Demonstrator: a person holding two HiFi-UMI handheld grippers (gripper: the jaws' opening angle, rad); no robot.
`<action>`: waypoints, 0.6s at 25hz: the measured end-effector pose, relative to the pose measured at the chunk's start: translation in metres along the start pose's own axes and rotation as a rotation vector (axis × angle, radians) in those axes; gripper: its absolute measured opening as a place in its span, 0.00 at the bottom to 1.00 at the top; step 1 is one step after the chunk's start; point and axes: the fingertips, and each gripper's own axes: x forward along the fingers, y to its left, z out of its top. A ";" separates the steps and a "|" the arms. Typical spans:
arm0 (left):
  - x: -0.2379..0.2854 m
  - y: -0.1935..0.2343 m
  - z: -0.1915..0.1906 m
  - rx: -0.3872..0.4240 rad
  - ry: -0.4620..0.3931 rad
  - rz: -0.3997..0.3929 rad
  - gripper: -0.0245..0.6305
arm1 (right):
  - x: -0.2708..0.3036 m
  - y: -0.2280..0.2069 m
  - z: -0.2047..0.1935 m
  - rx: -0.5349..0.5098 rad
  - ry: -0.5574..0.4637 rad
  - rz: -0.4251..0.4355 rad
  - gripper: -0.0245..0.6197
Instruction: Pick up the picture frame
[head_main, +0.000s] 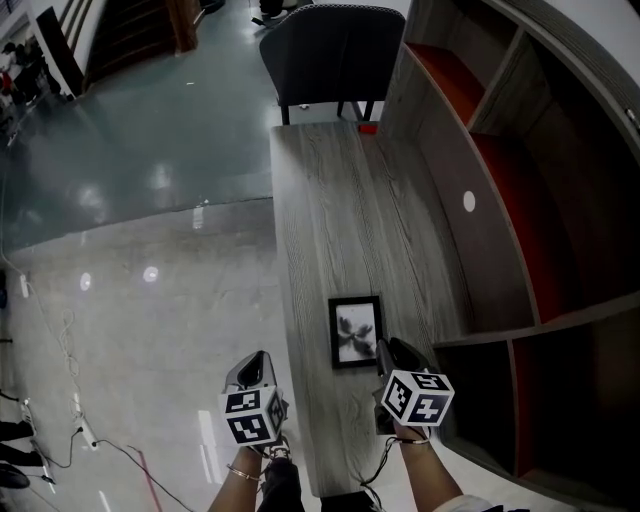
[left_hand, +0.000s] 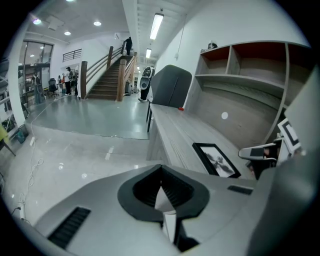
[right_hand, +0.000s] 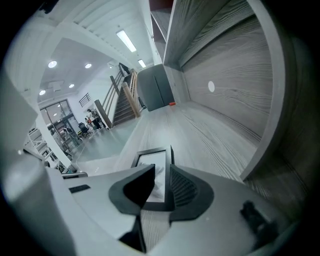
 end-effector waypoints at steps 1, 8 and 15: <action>0.001 0.001 -0.001 -0.001 0.000 0.002 0.06 | 0.002 -0.001 0.000 -0.004 0.003 -0.001 0.16; 0.005 0.009 -0.009 -0.011 0.012 0.024 0.06 | 0.017 -0.002 -0.003 -0.034 0.037 0.008 0.19; 0.009 0.017 -0.014 -0.072 0.014 0.029 0.06 | 0.035 -0.002 -0.010 -0.051 0.078 0.034 0.25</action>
